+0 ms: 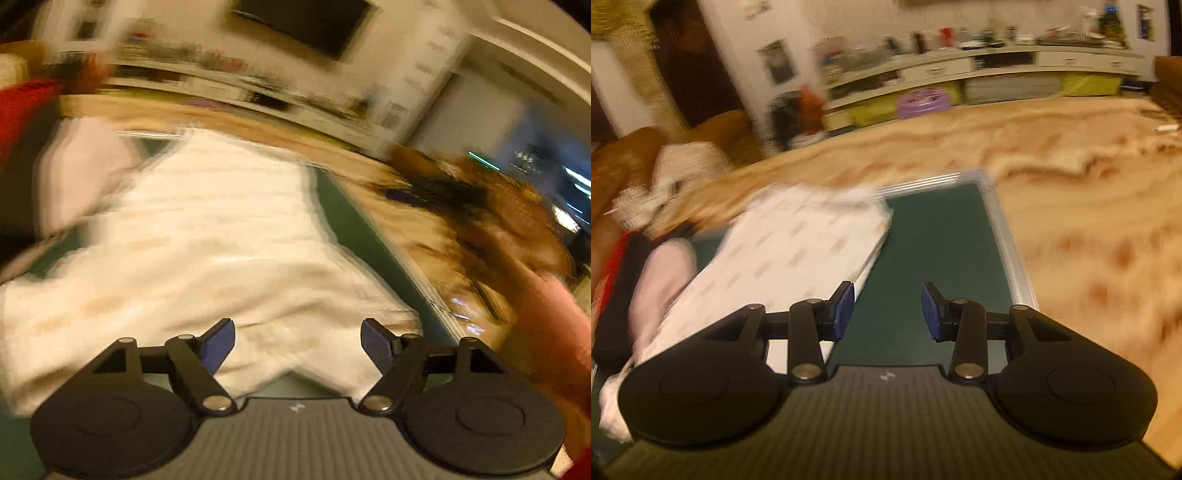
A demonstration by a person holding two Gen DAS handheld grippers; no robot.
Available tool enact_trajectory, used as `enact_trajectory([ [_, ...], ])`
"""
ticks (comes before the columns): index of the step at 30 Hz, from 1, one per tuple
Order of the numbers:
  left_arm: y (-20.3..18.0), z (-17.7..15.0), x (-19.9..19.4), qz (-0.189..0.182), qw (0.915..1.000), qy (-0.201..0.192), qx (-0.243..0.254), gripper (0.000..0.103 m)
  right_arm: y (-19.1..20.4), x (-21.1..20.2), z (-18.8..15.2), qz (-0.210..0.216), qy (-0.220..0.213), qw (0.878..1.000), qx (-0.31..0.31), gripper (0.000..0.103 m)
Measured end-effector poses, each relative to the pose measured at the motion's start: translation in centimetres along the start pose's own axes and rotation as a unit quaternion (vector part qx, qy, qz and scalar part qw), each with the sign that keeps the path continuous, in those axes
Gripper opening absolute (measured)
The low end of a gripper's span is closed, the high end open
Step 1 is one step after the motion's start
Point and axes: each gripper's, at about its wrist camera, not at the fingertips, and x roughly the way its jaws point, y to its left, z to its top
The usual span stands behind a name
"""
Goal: Fold clothes
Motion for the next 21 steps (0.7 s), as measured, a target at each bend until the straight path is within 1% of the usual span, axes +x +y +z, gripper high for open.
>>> enact_trajectory([
  [1, 1.7, -0.7, -1.0, 0.038, 0.9992, -0.004, -0.013, 0.082, 0.4, -1.6, -2.0, 0.014, 0.002, 1.0, -0.005, 0.047],
  [3, 4.2, -1.8, -2.6, 0.101, 0.9946, -0.003, -0.023, 0.082, 2.5, -4.6, -5.8, 0.03, 0.016, 0.999, -0.028, 0.047],
  [4, 5.0, -2.1, -3.1, 0.124, 0.992, 0.0, -0.026, 0.082, 3.5, -6.1, -7.7, 0.038, 0.022, 0.998, -0.04, 0.047],
  [6, 5.5, -2.4, -3.5, 0.147, 0.989, 0.001, -0.02, 0.082, 6.2, -8.2, -11.6, 0.041, 0.027, 0.996, -0.073, 0.047],
  [7, 6.0, -2.5, -3.5, 0.157, 0.9874, 0.0, -0.018, 0.082, 7.4, -9.0, -13.2, 0.051, 0.031, 0.995, -0.082, 0.047],
  [8, 6.3, -2.4, -3.4, 0.163, 0.9865, 0.0, -0.017, 0.082, 8.6, -9.7, -14.9, 0.06, 0.035, 0.993, -0.091, 0.047],
  [12, 7.4, -2.1, -2.2, 0.169, 0.9855, 0.006, -0.012, 0.083, 12.3, -10.7, -19.7, 0.108, 0.059, 0.989, -0.078, 0.047],
  [13, 7.6, -2.1, -1.5, 0.17, 0.9854, 0.008, -0.01, 0.082, 13.1, -10.4, -20.5, 0.108, 0.068, 0.989, -0.079, 0.047],
  [15, 7.9, -2.5, -0.6, 0.175, 0.9846, 0.009, -0.005, 0.082, 14.9, -10.0, -21.9, 0.091, 0.082, 0.988, -0.095, 0.047],
  [17, 7.9, -3.7, -0.8, 0.184, 0.9828, 0.011, 0.006, 0.082, 16.4, -10.0, -22.8, 0.073, 0.076, 0.987, -0.118, 0.047],
  [18, 7.9, -4.1, -0.8, 0.187, 0.9822, 0.008, 0.009, 0.079, 16.9, -10.0, -23.2, 0.069, 0.076, 0.987, -0.124, 0.047],
  [19, 8.1, -4.0, -0.7, 0.184, 0.983, 0.005, 0.006, 0.074, 17.4, -10.0, -23.5, 0.066, 0.076, 0.986, -0.13, 0.047],
  [21, 8.9, -3.9, -0.4, 0.153, 0.988, -0.001, -0.02, 0.049, 18.4, -10.1, -24.4, 0.05, 0.075, 0.983, -0.158, 0.047],
])
